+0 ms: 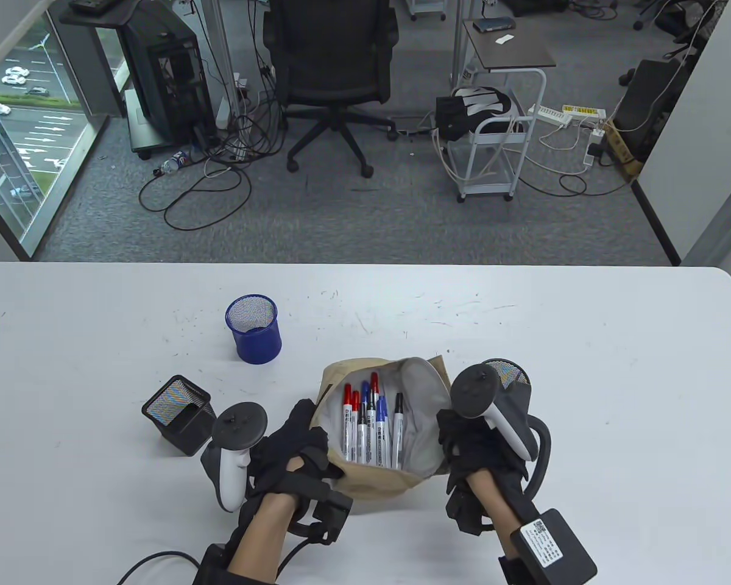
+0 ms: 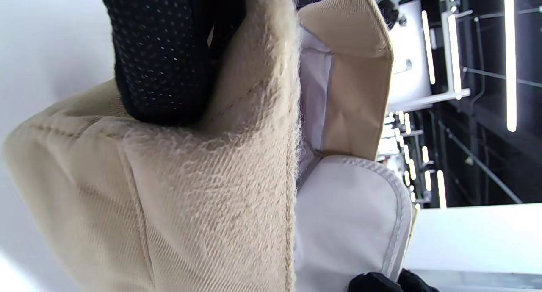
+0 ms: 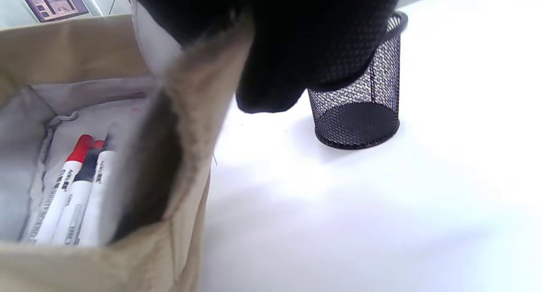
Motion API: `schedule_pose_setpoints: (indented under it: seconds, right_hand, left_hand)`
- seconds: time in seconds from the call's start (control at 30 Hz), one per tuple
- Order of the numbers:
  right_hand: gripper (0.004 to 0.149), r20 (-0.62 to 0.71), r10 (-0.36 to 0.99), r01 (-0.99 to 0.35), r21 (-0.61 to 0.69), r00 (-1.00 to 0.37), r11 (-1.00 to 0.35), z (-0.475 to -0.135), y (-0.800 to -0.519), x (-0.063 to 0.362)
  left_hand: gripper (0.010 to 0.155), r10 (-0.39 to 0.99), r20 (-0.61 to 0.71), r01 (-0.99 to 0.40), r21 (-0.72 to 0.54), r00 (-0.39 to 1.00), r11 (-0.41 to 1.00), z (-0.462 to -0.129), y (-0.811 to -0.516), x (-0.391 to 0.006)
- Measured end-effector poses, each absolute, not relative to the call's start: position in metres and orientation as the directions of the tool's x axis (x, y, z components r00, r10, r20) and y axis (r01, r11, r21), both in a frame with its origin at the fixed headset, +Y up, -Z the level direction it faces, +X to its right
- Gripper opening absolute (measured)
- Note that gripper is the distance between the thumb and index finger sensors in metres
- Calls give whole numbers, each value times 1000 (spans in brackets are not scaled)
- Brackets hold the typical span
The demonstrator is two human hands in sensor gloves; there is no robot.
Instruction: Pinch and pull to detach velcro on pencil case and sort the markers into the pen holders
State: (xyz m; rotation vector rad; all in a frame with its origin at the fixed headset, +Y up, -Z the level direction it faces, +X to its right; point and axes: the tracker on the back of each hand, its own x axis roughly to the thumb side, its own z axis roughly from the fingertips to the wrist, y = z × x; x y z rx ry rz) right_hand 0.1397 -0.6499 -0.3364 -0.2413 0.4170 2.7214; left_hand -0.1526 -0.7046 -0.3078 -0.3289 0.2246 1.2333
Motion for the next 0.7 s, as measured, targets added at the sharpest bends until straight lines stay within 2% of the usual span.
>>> schedule_pose_setpoints:
  seconds: [0.2, 0.37, 0.47, 0.6, 0.7]
  right_hand:
    - [56, -257, 292, -374, 375, -921, -848, -345, -670, 149]
    - [56, -255, 287, -372, 415, -923, -830, -350, -682, 151]
    - [60, -240, 247, -327, 394, -939, -859, -349, -677, 148]
    - [72, -205, 169, -237, 380, -964, -894, -339, -660, 138]
    - [75, -175, 181, -229, 316, -968, -921, -331, -643, 130]
  left_hand:
    - [67, 807, -369, -884, -275, 460, 378, -313, -727, -145]
    - [66, 776, -395, -868, -287, 492, 404, -314, -739, -146]
    - [67, 790, -390, -878, -288, 473, 383, -312, -738, -143]
    - [68, 815, -355, -884, -281, 457, 373, -306, -741, -135]
    - [69, 829, -335, -888, -273, 448, 370, -303, -744, -132]
